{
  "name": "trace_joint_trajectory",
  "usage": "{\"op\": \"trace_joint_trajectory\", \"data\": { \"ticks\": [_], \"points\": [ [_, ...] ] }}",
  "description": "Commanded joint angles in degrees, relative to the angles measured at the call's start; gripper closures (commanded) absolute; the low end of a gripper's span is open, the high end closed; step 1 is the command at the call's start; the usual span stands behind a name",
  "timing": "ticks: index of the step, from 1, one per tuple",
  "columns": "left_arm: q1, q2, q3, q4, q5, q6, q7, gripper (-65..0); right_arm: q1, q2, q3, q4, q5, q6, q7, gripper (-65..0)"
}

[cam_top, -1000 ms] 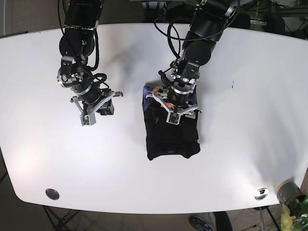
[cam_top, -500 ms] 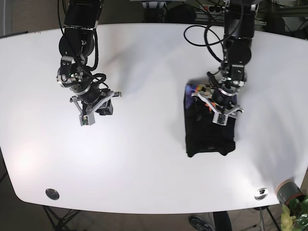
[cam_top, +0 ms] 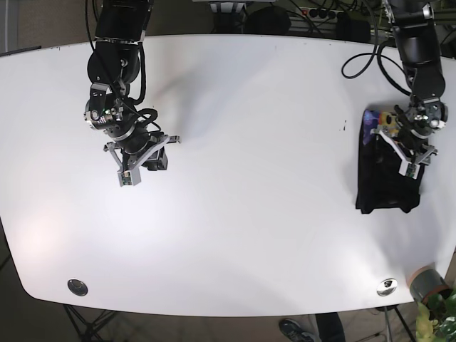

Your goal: Fold the T-shirt properly

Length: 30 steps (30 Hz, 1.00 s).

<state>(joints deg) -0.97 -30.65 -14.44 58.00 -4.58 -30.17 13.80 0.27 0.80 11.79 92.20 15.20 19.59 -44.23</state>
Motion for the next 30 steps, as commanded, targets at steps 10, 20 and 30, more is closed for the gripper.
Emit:
{"op": "trace_joint_trajectory", "data": {
  "ticks": [10, 20, 30],
  "points": [
    [1.02, -12.91, -0.73, -22.09, 6.38, -1.26, -5.32, -43.9, 0.74, 0.21, -0.06, 4.90, 0.67, 0.41, 0.93, -10.1],
    [4.18, -19.59, -0.64, -23.93, 0.40, -1.34, -7.34, -43.9, -1.11, 0.21, -0.06, 8.41, 0.49, 0.41, 0.93, -10.1],
    [13.32, -22.58, -3.19, -8.20, -10.50, -1.26, -6.81, -43.9, -2.69, 0.21, 0.03, 10.26, 0.49, 0.41, 0.93, -10.1]
  ]
}}
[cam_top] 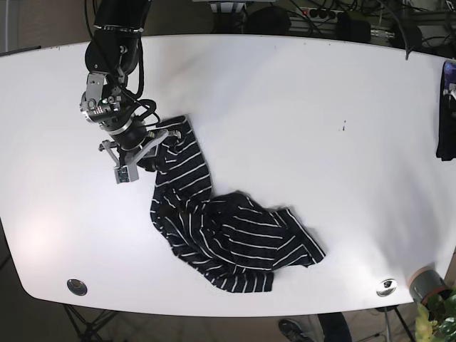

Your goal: Fold the T-shirt properly

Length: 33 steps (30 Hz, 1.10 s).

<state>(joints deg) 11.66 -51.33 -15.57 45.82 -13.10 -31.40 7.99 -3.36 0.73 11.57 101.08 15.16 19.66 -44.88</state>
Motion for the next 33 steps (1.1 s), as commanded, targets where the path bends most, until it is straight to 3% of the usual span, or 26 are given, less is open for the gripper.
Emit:
{"op": "trace_joint_trajectory", "data": {
  "ticks": [1, 5, 11, 13, 18, 26, 29, 33],
  "points": [
    [1.75, -1.81, -3.11, 5.30, -2.50, -0.03, -1.00, -43.9, 0.85, 0.28, 0.25, 1.47, 0.62, 0.34, 1.59, -10.1],
    [5.35, -1.20, -7.68, 12.33, -4.08, -0.03, -0.03, -43.9, 0.50, 0.28, 0.16, 1.65, 0.62, 0.25, 1.59, -10.1],
    [5.61, 3.46, -13.48, 22.79, -5.14, -0.03, 6.47, -43.9, -1.70, 0.28, 0.60, 6.22, 0.62, 0.16, 1.59, -11.1],
    [5.61, 5.48, -14.71, 25.34, -5.23, -0.03, 7.70, -43.9, -1.88, 0.28, 0.43, 7.10, 0.62, 0.16, 1.41, -14.1],
    [3.33, 9.70, -14.54, 33.08, -4.96, 0.32, 8.23, -43.9, -1.52, 0.10, -0.10, 7.36, 0.71, 0.34, -1.58, -31.4],
    [0.60, 19.11, -12.95, 43.36, -4.87, 0.50, 8.23, -43.9, 1.82, 1.60, -10.03, 4.72, 0.18, -0.01, -1.75, -33.6],
    [-0.98, 22.80, -10.23, 47.06, -1.80, 0.50, 8.23, -43.9, 4.28, 1.60, -12.85, 2.88, 0.18, -0.01, -1.75, -33.6],
    [-1.77, 29.31, -9.53, 50.13, 6.29, 0.50, 8.23, -43.9, 8.94, 1.69, -15.13, -2.40, 0.18, -0.01, -1.75, -33.8]
  ]
}}
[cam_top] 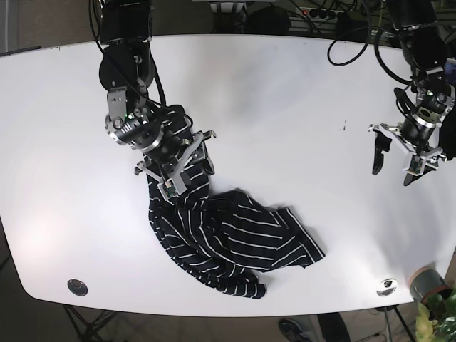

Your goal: Fold the T-shirt properly

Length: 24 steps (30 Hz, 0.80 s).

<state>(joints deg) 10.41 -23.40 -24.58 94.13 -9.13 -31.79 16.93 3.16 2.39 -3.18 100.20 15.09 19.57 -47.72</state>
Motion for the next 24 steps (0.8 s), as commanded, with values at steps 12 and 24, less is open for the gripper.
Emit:
{"op": "trace_joint_trajectory", "data": {
  "ticks": [12, 24],
  "points": [
    [-2.90, 12.63, 4.84, 4.38, 11.45, 0.80, 0.79, -43.9, 18.25, 0.02, -11.98, -23.50, 0.07, -0.01, 5.57, -33.9],
    [-2.81, 16.41, 5.37, 5.96, 11.45, 0.71, 4.21, -43.9, 30.03, -0.50, -20.95, -45.48, 0.07, -0.10, 18.67, -34.1]
  ]
}}
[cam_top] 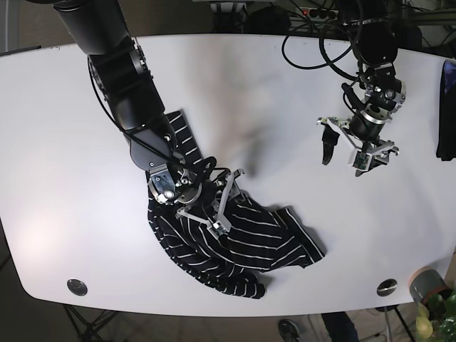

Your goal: Fold the T-shirt properly

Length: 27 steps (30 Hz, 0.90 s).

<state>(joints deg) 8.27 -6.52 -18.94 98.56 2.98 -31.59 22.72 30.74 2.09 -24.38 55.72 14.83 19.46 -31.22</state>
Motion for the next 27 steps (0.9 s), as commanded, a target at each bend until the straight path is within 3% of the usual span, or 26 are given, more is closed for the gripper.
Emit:
{"op": "trace_joint_trajectory", "data": {
  "ticks": [1, 5, 12, 18, 25, 27],
  "points": [
    [-0.67, -0.46, -0.27, 1.52, -0.65, 0.52, -1.58, -43.9, 3.32, -0.20, 0.25, -2.41, 0.33, 0.01, 3.31, -34.1],
    [-0.23, -0.38, -0.09, 1.52, -0.65, 0.52, -1.58, -43.9, 5.96, -0.20, -1.24, -7.15, 0.33, 0.10, 6.30, -35.4],
    [0.65, -0.38, -0.18, 1.44, -0.65, 0.61, -1.58, -43.9, 6.31, -0.11, -9.16, -7.68, 0.25, 0.01, 8.76, -51.8],
    [1.00, -0.38, -0.18, 1.26, -0.65, 0.61, -1.58, -43.9, 5.79, -0.29, -9.51, -9.00, -0.54, 0.01, 10.34, -52.5],
    [1.00, -0.38, -0.18, 0.29, -0.74, 0.61, -1.58, -43.9, 5.96, -3.71, -9.16, -16.65, -9.95, -0.17, 16.59, -52.5],
    [1.00, -0.38, -0.18, 0.29, -0.74, 0.61, -1.58, -43.9, 6.05, -4.07, -9.16, -18.23, -10.21, -1.22, 17.82, -52.5]
  ]
}}
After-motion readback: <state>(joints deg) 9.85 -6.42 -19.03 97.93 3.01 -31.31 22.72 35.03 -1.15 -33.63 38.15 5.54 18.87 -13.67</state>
